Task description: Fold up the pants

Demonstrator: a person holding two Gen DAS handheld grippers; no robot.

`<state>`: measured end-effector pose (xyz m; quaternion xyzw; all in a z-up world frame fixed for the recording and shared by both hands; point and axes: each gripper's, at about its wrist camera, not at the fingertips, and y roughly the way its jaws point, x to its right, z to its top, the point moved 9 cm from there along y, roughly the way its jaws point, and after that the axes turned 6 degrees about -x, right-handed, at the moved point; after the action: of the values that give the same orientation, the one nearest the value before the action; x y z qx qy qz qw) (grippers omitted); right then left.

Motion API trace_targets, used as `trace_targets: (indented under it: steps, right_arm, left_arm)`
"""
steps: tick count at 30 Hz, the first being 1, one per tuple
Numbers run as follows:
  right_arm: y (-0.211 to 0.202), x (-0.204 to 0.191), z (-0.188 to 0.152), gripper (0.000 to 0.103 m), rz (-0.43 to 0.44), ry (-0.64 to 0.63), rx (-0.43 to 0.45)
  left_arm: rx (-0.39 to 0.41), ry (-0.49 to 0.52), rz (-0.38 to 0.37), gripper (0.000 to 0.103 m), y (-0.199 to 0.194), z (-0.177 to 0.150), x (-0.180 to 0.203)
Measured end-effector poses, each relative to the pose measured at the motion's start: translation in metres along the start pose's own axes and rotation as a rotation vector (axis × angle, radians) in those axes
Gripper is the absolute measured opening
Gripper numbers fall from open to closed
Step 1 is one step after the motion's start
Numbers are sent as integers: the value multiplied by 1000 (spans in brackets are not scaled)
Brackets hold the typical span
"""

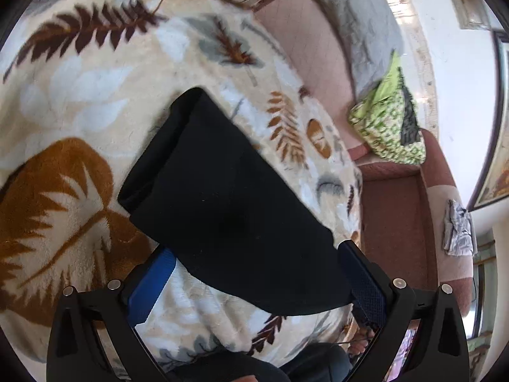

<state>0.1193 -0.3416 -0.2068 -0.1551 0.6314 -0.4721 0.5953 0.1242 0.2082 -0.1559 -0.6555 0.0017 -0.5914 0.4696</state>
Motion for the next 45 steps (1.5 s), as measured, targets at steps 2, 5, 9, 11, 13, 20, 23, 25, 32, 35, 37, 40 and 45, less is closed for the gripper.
trace_targets:
  steps: [2,5,9,11,13,20,23,25,32,35,37,40,45]
  right_arm:
    - [0,-1,0,18,-3,-6,-2]
    - [1,0,1,18,-6,-7,1]
    - [1,0,2,18,-5,1,9]
    - [1,-1,2,18,-7,-3,9]
    - [1,-3,1,18,-9,-14,6]
    - [-9,-23,12,4,85,-84,-3]
    - [-15,-30,36,4,208,-10,21]
    - [-8,-36,57,4,231,22,37]
    - [38,-55,121,4,106,18,75]
    - [49,-68,148,9,54,-45,141]
    - [55,-74,163,11,25,-81,192]
    - [52,-76,171,68,-13,-92,282]
    - [28,-72,153,72,-64,-157,378]
  left_arm:
    - [15,25,-14,101,-4,-1,8]
    - [29,42,-47,101,-4,3,14]
    - [35,14,-40,90,8,6,6]
    - [22,-2,11,73,17,1,-4]
    - [18,5,55,48,20,0,-6]
    - [41,73,95,4,9,18,17]
    - [77,84,46,7,13,56,35]
    - [97,83,54,9,24,82,39]
    - [181,43,130,32,60,154,37]
    - [253,7,146,65,67,169,30]
    - [284,-16,137,75,69,173,24]
    - [301,-21,181,76,69,169,12]
    - [293,60,219,76,59,144,24]
